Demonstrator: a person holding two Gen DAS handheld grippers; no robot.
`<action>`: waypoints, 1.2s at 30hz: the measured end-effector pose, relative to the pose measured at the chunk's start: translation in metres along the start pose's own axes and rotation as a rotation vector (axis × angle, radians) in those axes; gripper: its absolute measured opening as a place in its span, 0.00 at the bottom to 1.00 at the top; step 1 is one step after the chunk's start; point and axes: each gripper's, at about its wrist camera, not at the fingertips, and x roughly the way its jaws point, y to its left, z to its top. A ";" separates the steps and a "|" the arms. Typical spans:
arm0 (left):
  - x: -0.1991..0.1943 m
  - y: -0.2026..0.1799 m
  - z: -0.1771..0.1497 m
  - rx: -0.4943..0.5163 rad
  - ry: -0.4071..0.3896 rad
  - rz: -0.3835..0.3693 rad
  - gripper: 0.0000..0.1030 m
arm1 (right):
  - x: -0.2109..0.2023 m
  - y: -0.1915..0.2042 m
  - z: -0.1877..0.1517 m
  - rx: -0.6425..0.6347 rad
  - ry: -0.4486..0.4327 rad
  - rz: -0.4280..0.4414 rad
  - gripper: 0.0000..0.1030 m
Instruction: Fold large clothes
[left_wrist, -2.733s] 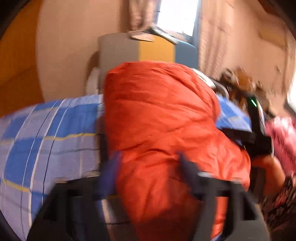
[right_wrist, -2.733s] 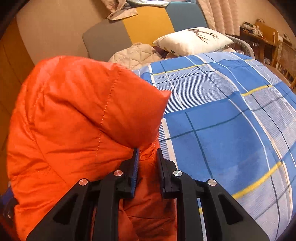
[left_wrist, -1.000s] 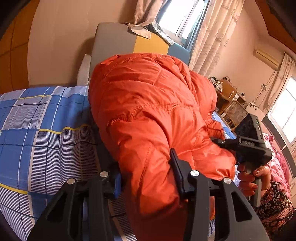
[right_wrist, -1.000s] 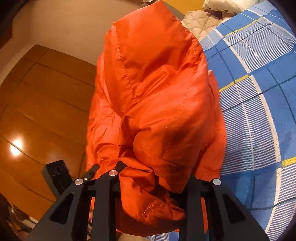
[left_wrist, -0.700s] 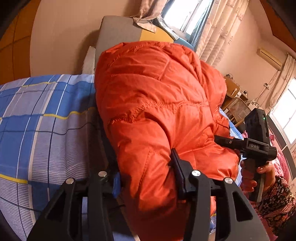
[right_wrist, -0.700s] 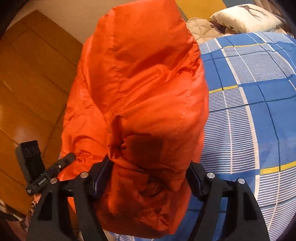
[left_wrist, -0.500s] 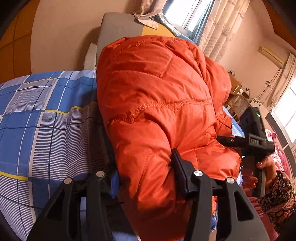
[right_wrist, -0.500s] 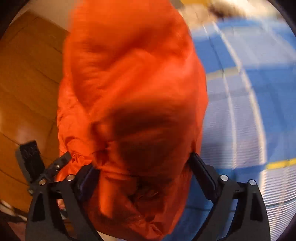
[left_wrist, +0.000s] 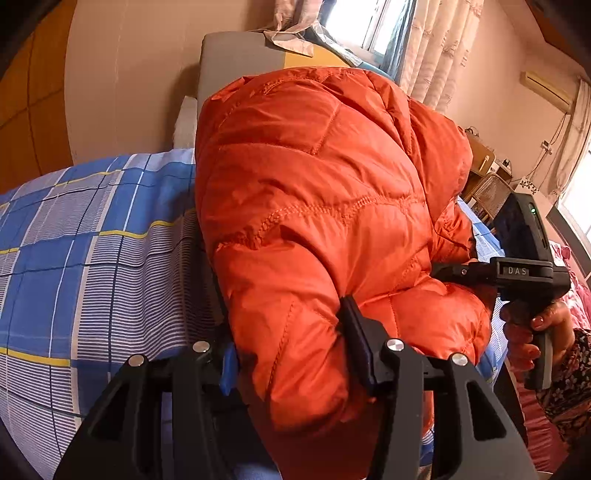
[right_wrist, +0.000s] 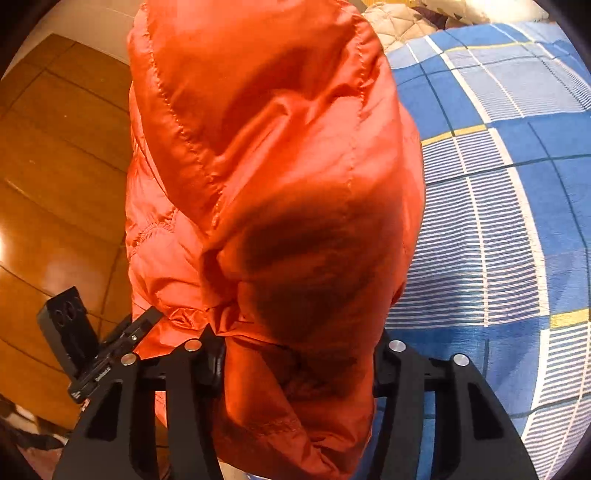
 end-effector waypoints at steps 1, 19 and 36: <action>0.000 -0.001 0.000 0.001 0.000 0.002 0.47 | 0.000 0.005 -0.001 -0.010 -0.005 -0.016 0.45; -0.039 -0.017 0.023 0.088 -0.192 0.093 0.34 | -0.011 0.072 -0.010 -0.123 -0.132 -0.010 0.25; -0.045 0.077 0.031 0.047 -0.237 0.327 0.31 | 0.076 0.162 0.015 -0.362 -0.159 -0.092 0.24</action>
